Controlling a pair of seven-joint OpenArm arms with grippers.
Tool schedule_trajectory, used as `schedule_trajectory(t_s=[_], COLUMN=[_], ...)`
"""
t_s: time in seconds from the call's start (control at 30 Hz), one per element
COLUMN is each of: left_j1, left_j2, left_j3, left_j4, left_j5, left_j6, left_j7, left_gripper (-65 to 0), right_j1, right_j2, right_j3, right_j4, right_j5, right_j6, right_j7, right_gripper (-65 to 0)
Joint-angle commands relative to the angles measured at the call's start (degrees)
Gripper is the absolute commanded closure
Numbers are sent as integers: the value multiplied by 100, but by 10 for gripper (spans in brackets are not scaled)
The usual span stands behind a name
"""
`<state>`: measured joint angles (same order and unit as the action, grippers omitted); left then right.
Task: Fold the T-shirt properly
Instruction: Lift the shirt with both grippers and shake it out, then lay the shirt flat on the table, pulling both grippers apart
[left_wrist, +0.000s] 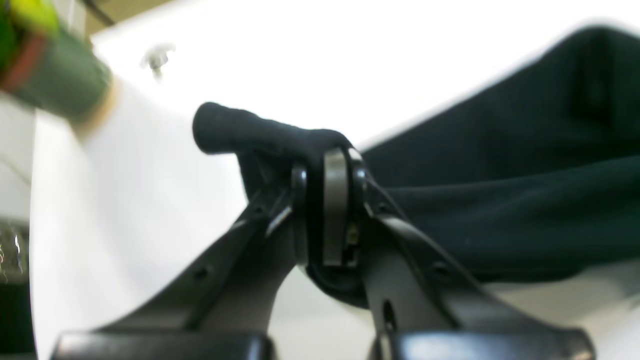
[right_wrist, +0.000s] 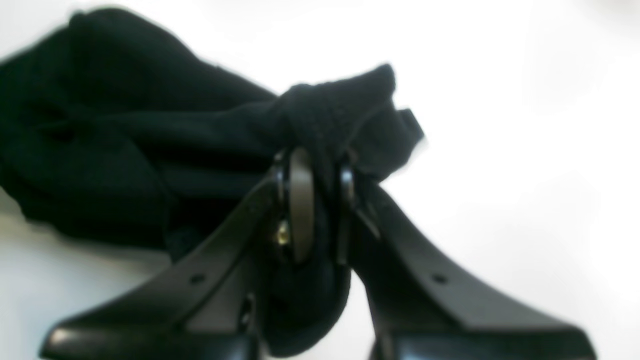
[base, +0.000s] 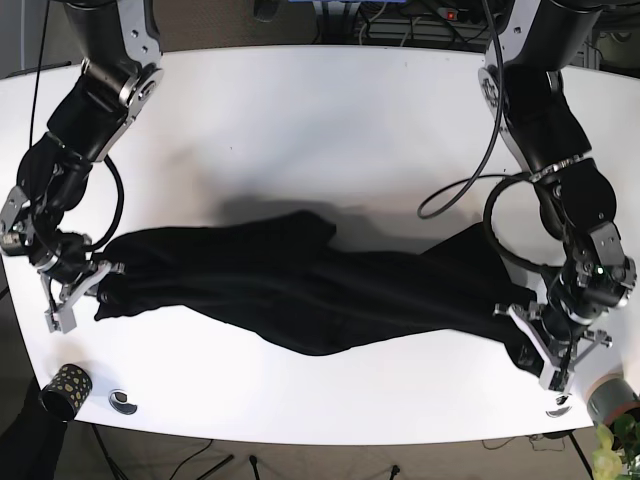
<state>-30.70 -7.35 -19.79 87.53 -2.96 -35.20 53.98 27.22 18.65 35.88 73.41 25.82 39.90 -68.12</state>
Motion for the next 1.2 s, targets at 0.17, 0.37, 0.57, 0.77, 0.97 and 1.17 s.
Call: schedule_trajectory(t_s=[0.17, 0.37, 0.57, 0.77, 0.97, 1.17], left_j1=[-1488, -2816, -3959, -4430, -4020, -2552], left_j2=[-122, -368, -588, -693, -825, -851], left_j3=[-21, -12, -12, -3, 32, 23], left_j4=[-889, -1601, -1961, -1944, -1724, -335], left_j5=[-34, -42, -34, -34, -69, -77], left_j6=[342, 421, 430, 412, 395, 386], left_j7=[-171, -171, -171, -136, 233, 453], left_gripper=[0, 0, 0, 0, 0, 0], right_j1=[1317, 2407, 3462, 4051, 3550, 2117], right_j2=[442, 609, 741, 759, 750, 609], right_j3=[-594, -1263, -1948, -2405, -2230, -1315], right_j4=[-576, -611, -620, -620, -585, -576], right_j5=[130, 130, 130, 174, 182, 200], right_j6=[10, 10, 10, 10, 10, 10], right_j7=[152, 144, 126, 126, 29, 29], right_gripper=[0, 0, 0, 0, 0, 0])
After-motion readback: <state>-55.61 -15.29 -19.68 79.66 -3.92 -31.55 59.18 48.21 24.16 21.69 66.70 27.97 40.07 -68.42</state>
